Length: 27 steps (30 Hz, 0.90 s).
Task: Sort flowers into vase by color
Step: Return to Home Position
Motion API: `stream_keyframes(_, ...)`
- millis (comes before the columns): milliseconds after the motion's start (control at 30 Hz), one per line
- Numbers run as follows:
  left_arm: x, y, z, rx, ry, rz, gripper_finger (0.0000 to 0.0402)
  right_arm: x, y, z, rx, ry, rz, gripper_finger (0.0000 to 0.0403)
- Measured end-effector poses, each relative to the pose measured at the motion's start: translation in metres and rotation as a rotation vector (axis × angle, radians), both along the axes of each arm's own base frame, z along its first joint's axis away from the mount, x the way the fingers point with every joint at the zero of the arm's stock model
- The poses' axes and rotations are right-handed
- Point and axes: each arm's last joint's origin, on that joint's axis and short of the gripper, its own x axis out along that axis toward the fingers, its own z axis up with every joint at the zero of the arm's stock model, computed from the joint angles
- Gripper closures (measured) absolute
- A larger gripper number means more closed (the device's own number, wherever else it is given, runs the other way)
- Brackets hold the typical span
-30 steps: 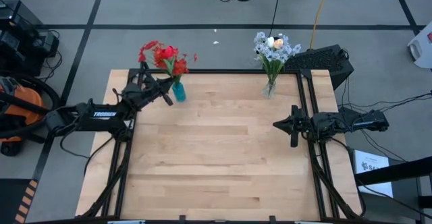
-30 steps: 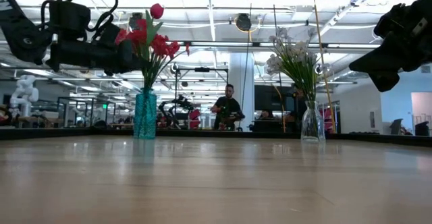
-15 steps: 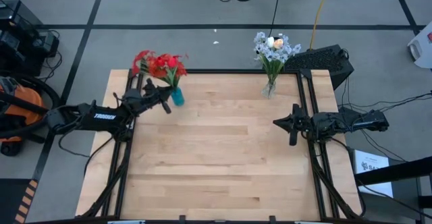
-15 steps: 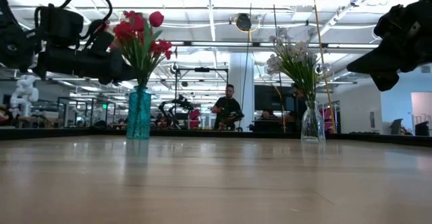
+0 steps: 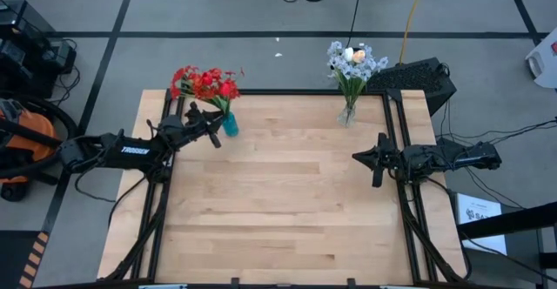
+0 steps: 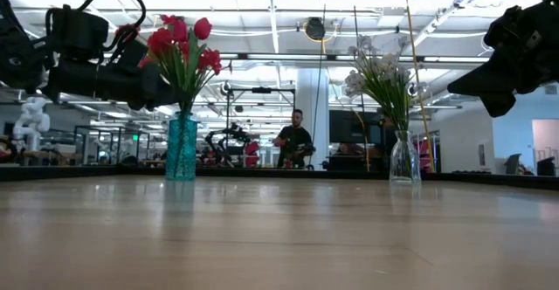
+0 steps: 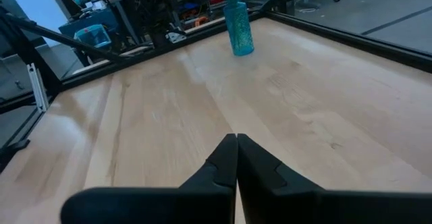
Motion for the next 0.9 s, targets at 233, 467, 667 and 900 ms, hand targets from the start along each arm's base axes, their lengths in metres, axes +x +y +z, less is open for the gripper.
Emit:
stream_keyframes(233, 0.000, -0.001, 0.000, 0.002, -0.003, -0.023, 0.0315, 0.000, 0.000, 0.000, 0.002, 0.000, 0.000, 0.0403)
stream_keyframes(467, 0.000, -0.003, 0.006, 0.028, -0.036, -0.074, 0.0315, 0.000, 0.000, 0.000, 0.002, 0.000, 0.001, 0.0403)
stream_keyframes(667, -0.002, -0.004, 0.010, 0.045, -0.056, -0.074, 0.0315, 0.000, 0.000, 0.000, 0.002, -0.001, 0.001, 0.0403)
stream_keyframes(900, -0.004, -0.005, 0.016, 0.070, -0.086, -0.074, 0.0314, 0.000, 0.000, 0.000, 0.002, 0.000, 0.001, 0.0403)
